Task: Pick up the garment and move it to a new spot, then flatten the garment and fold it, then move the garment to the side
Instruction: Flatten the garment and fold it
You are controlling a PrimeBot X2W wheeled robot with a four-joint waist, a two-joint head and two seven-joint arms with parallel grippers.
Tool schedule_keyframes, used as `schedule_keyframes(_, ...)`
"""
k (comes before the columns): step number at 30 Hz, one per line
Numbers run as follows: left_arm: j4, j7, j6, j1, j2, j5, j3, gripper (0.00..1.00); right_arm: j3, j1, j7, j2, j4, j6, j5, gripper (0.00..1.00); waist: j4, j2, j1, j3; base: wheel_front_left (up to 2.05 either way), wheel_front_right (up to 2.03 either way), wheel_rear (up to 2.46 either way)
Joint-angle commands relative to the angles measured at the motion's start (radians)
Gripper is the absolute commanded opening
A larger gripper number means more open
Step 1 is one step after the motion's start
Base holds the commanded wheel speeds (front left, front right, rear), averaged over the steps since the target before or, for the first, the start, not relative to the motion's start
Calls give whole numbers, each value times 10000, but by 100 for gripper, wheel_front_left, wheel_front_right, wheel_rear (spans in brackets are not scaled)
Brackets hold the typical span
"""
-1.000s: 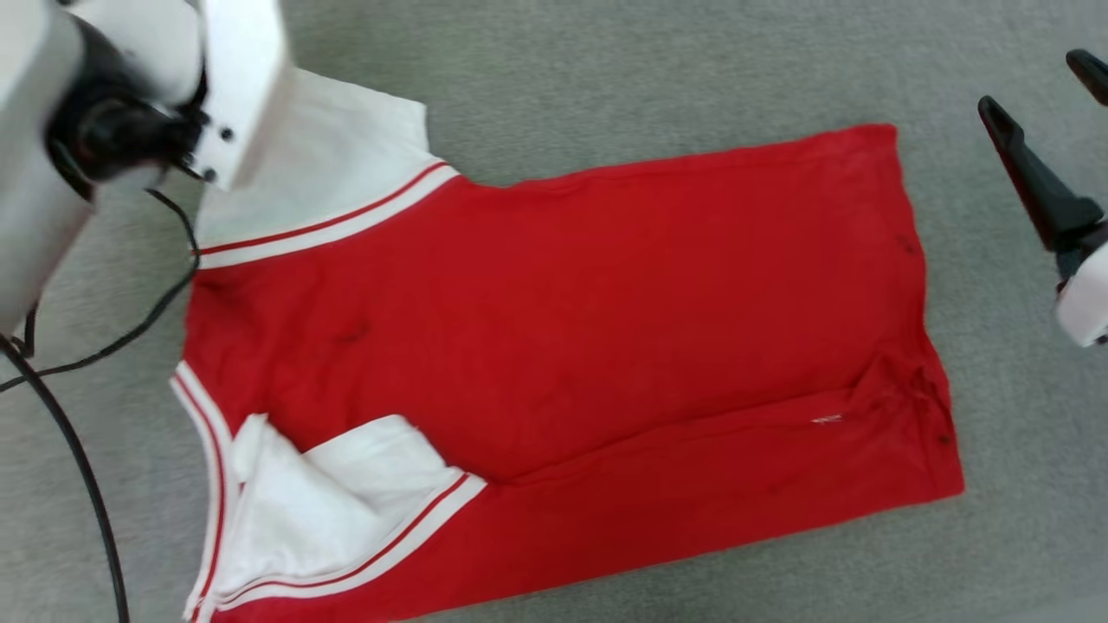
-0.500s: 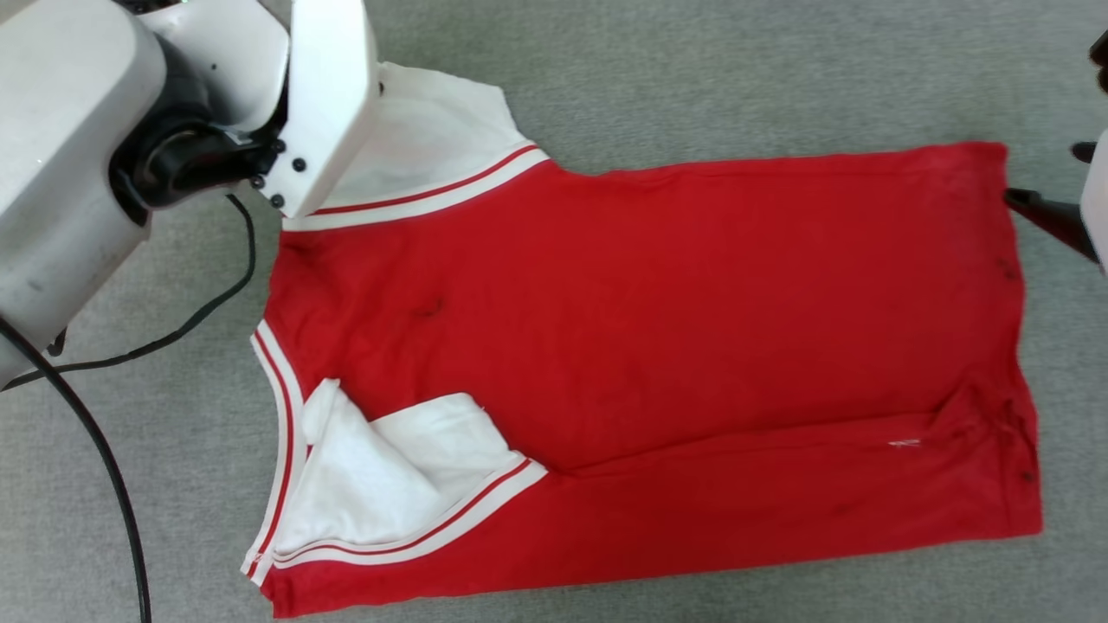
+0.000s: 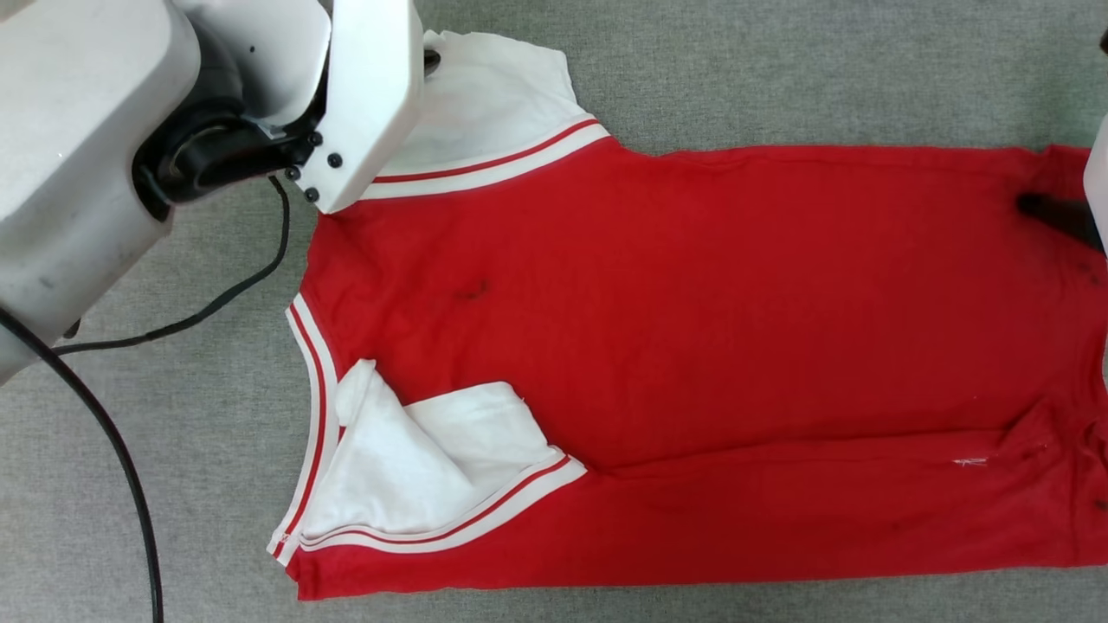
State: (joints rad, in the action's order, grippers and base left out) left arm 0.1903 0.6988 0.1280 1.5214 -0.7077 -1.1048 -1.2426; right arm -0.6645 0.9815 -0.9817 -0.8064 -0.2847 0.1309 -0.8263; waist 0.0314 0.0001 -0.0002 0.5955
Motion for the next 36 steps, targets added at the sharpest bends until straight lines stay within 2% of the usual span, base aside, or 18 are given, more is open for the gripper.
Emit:
schedule_keyframes(1, -66, -95, 16, 147, -51, -83, -68, 0, -501, -828, 249, 567, -293, -1, -281, 72, 31, -1, 2, 46, 0, 0, 0)
schedule_keyframes(2, -88, -146, 16, 156, -96, -82, -96, 0, -502, -774, 438, 594, -265, -1, -279, 15, 12, -1, 2, 35, 0, 0, 0)
schedule_keyframes(3, -106, -180, 16, 144, -156, -77, -120, 0, -530, -697, 573, 568, -268, -1, -249, 0, -16, -1, 2, -1, 0, 0, 0)
schedule_keyframes(12, -234, -807, 15, -461, -719, -214, -276, 0, -106, -438, 1874, 40, -134, -2, -796, 0, -191, -1, 2, -1093, 0, 0, 0)
schedule_keyframes(20, -1033, -1265, 15, -1497, -1465, -385, -339, 0, -372, -1455, 3037, -640, 467, -4, -1090, 0, -109, -1, 2, -2235, 0, 0, 0)
schedule_keyframes(24, -1311, -1578, 1, -2082, -1751, -385, -350, 0, -426, -1935, 3426, -777, 616, -4, -1271, 0, -99, -1, 2, -2581, 0, 0, 0)
schedule_keyframes(36, -2898, -2099, -650, -5246, -2807, -247, -384, 0, -650, -4281, 4533, -1289, 1000, -4, -1600, 0, -47, -1, 2, -3738, 0, 0, 0)
